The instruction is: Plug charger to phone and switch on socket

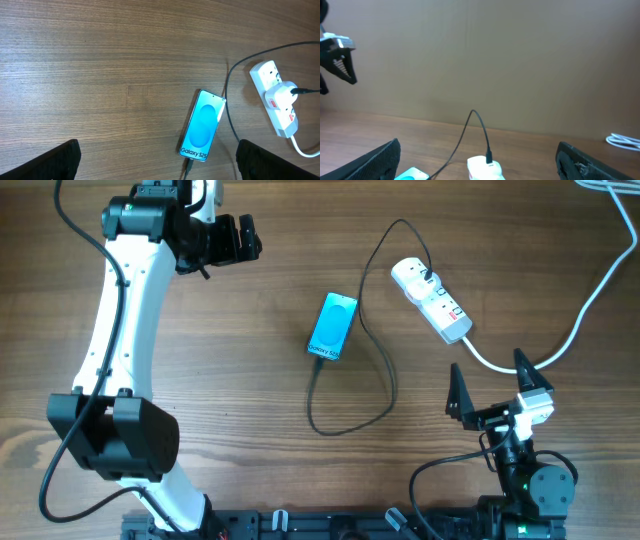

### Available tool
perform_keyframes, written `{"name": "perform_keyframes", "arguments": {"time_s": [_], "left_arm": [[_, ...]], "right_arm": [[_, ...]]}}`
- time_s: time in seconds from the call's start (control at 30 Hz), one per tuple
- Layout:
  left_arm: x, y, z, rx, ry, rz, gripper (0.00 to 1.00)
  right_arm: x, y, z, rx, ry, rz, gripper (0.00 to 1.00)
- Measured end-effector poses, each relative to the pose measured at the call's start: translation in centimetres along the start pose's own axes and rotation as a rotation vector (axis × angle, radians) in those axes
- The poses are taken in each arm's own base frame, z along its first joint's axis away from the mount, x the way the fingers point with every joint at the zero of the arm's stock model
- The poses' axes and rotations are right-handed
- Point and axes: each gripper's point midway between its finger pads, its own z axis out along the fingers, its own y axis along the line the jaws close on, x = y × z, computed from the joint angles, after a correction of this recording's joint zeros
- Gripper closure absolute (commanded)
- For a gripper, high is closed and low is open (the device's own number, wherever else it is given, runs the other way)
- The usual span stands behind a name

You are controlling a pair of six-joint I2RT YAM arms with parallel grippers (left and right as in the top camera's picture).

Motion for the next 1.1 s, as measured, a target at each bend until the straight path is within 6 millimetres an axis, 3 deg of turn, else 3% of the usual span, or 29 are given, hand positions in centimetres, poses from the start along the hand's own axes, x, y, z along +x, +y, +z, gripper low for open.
{"name": "perform_keyframes", "arguments": {"time_s": [0.13, 0.37, 1.1], "left_arm": [[0.0, 0.0, 0.0, 0.0, 0.0, 0.0, 0.0], [0.0, 0.0, 0.0, 0.0, 0.0, 0.0, 0.0], [0.0, 0.0, 0.0, 0.0, 0.0, 0.0, 0.0]], "right_arm": [[0.9, -0.7, 0.0, 0.043, 0.036, 0.008, 0.0], [5.4, -2.4, -0.8, 0.146, 0.215, 0.057, 0.0], [5.5, -2.8, -0.9, 0.165, 0.223, -0.005, 0.0]]}}
